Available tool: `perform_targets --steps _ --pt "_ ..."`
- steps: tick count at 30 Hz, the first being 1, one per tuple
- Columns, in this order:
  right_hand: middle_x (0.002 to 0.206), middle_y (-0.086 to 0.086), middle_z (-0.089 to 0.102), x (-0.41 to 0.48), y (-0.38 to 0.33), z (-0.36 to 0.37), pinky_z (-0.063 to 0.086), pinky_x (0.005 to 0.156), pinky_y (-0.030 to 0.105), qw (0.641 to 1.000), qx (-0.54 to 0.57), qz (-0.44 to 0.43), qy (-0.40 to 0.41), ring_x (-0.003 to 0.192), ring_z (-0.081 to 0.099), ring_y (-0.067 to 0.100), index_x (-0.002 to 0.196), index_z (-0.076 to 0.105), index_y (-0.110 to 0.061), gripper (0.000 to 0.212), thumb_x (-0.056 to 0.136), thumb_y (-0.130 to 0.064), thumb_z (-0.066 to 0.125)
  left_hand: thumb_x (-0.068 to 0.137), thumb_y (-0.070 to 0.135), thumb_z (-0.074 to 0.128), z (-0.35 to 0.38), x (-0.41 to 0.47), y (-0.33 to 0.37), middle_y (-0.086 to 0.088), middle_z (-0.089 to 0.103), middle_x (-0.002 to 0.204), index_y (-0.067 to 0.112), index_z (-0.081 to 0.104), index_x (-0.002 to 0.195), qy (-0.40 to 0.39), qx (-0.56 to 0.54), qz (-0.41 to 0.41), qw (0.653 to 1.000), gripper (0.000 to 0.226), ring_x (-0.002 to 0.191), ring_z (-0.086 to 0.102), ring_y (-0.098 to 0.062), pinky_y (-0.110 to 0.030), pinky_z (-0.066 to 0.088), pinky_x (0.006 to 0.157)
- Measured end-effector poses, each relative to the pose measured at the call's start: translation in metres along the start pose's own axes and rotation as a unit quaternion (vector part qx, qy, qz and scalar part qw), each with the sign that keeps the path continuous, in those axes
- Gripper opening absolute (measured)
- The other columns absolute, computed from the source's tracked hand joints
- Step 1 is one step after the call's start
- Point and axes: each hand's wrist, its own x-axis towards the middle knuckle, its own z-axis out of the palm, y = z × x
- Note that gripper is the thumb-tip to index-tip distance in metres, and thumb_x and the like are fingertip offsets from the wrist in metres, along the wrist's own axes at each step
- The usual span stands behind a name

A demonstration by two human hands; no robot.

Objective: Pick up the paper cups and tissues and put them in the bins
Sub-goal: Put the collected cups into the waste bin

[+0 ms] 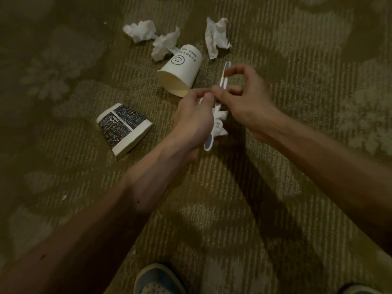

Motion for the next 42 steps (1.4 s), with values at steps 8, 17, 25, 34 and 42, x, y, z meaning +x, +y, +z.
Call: perform_targets --steps 8,17,25,34,42 --pt "0.099 -0.006 0.068 0.051 -0.014 0.001 0.05 0.062 0.017 0.978 -0.168 -0.125 0.012 0.081 0.066 0.003 0.11 0.051 -0.03 0.008 0.102 -0.031 0.048 0.105 0.018 0.045 -0.027 0.013 0.022 -0.008 0.056 0.076 0.005 0.052 0.125 -0.049 -0.104 -0.007 0.993 0.025 0.048 0.047 -0.01 -0.019 0.038 0.04" --pt "0.165 0.002 0.003 0.128 -0.015 0.01 0.011 0.116 0.057 0.819 -0.556 -0.143 -0.013 0.149 0.005 0.032 0.151 0.026 -0.041 0.049 0.104 -0.037 0.038 0.105 0.02 0.044 -0.045 0.028 0.037 0.009 0.062 0.053 0.015 0.064 0.099 -0.031 -0.112 0.022 0.993 0.021 0.051 0.053 -0.011 -0.024 0.049 0.048" --pt "0.119 0.002 0.066 0.127 -0.02 0.001 0.045 0.088 0.022 0.897 -0.398 -0.168 0.091 0.103 0.057 0.009 0.117 0.068 -0.016 0.024 0.094 -0.019 0.063 0.103 0.017 0.049 -0.056 0.031 0.038 0.0 0.063 0.071 0.006 0.066 0.107 -0.006 -0.121 0.006 0.993 0.021 0.056 0.058 -0.011 -0.021 0.047 0.046" --pt "0.087 0.0 0.074 0.065 -0.067 0.043 0.059 0.066 0.022 0.986 -0.05 -0.153 -0.043 0.081 0.072 0.008 0.087 0.069 -0.019 0.012 0.081 -0.013 0.077 0.101 0.028 0.045 -0.059 0.046 0.036 0.003 0.05 0.06 0.016 0.064 0.09 0.137 -0.091 0.037 0.986 0.026 0.047 0.043 -0.009 -0.026 0.032 0.045" --pt "0.084 -0.004 0.075 0.049 -0.056 0.088 0.055 0.064 0.019 0.988 -0.008 -0.133 -0.077 0.08 0.072 0.005 0.089 0.074 -0.015 0.004 0.085 -0.018 0.073 0.097 0.065 0.03 -0.071 0.042 0.035 -0.007 0.073 0.11 0.019 0.063 0.122 0.054 -0.167 0.061 0.983 0.062 0.101 0.071 -0.02 -0.044 0.056 0.089"
